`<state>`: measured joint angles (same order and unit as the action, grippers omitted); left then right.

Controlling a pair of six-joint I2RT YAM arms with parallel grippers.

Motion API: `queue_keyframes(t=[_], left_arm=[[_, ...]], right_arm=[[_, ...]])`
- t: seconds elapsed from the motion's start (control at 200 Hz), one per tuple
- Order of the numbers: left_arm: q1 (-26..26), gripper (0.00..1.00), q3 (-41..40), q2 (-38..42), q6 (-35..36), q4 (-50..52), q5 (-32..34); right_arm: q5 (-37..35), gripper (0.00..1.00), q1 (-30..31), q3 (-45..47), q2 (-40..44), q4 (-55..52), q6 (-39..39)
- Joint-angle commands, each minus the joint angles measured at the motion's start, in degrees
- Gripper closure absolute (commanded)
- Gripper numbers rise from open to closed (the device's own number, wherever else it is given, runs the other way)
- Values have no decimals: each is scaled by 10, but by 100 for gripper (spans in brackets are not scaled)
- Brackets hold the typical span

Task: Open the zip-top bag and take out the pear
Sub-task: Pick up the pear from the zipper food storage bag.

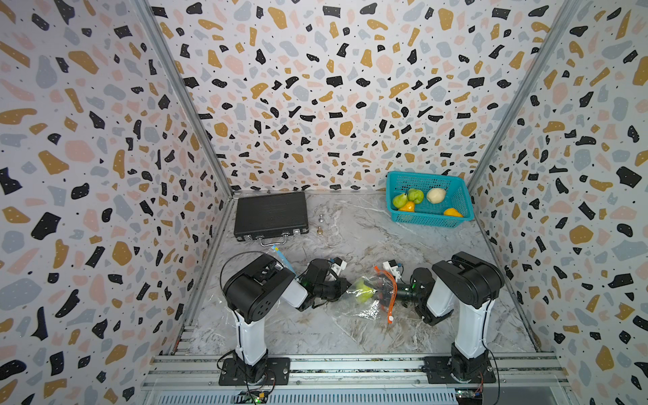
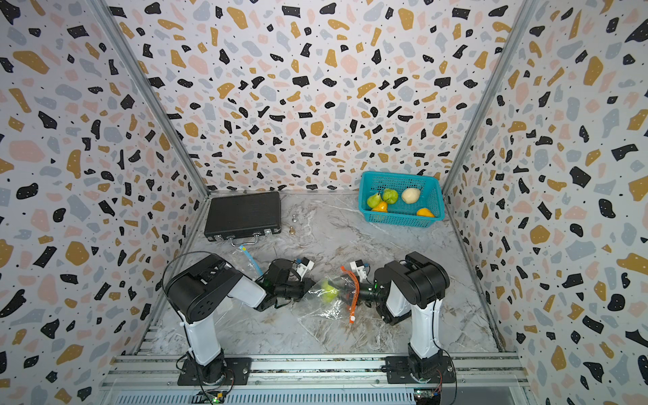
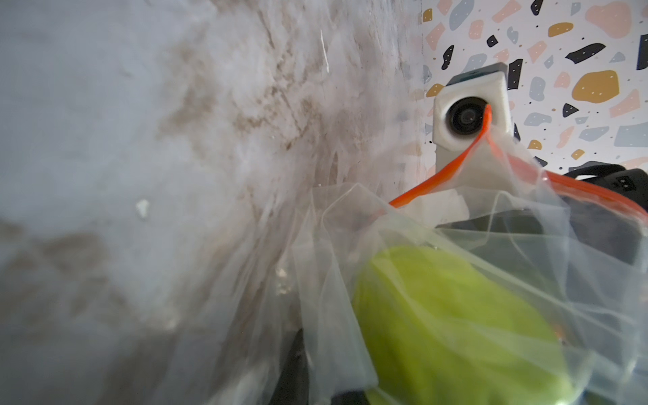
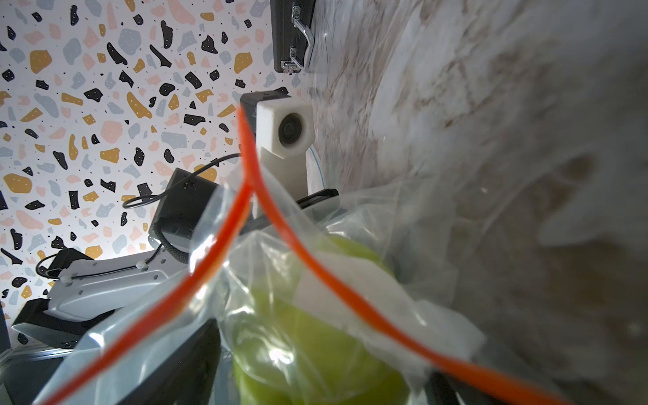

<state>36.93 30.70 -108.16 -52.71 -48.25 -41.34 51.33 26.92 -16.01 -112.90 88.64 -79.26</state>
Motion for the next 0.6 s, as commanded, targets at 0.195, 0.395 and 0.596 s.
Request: queue_keyframes(t=[0.195, 0.395, 0.596], left_arm=[[40, 87, 28, -13, -20, 3, -17], [28, 87, -4, 0, -13, 12, -7], [-40, 88, -26, 5, 4, 30, -13]], right_arm=[[-9, 12, 3, 20, -28, -70, 36], [-2, 23, 2, 31, -5, -70, 32], [9, 36, -4, 51, 19, -70, 27]])
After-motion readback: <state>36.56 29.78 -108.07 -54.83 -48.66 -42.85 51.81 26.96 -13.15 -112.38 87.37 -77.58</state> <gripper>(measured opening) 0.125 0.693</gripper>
